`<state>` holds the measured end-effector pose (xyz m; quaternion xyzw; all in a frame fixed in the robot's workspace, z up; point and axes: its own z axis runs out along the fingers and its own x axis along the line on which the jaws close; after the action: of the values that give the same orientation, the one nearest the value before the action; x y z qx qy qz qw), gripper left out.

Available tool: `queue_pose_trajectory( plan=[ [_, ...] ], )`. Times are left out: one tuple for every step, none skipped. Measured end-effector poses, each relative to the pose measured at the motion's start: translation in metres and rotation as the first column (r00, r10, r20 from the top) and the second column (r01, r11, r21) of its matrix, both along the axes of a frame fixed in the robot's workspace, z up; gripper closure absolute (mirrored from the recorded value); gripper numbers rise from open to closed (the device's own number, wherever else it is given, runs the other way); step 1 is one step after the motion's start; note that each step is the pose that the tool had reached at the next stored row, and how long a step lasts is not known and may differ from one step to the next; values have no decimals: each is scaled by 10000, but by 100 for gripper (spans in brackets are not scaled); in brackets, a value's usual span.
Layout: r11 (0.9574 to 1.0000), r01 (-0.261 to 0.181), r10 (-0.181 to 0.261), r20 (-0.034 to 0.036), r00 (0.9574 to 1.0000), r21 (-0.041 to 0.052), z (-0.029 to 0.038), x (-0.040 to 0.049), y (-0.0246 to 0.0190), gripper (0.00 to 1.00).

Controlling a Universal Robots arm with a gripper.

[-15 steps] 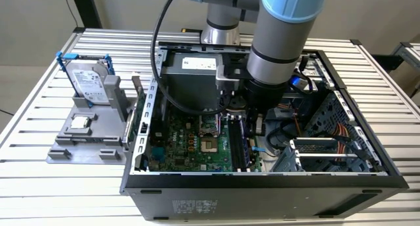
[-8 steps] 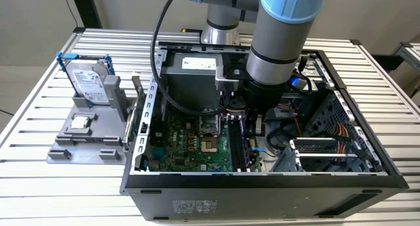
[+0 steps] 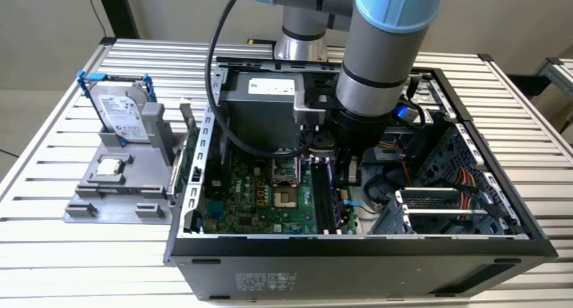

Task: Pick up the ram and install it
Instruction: 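Press down the ram until it locks into place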

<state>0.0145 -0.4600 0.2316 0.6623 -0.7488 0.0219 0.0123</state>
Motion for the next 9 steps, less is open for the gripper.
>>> queue_pose_trajectory(
  plan=[
    [10000,1,-1,0,10000,-1,-1,0,-1,100],
    [10000,1,-1,0,10000,-2,-2,0,-1,100],
    [10000,0,0,6,10000,2,-7,0,0,100],
    [10000,0,0,14,10000,4,-14,1,0,100],
    [10000,-1,1,21,10000,1,-25,1,0,100],
    [10000,-1,1,22,10000,1,-40,1,0,100],
    [10000,-1,1,23,10000,1,-56,0,0,100],
    [10000,0,0,22,10000,-4,-72,0,-1,100],
    [10000,-1,1,20,10000,-13,-86,0,-2,100]
  ],
)
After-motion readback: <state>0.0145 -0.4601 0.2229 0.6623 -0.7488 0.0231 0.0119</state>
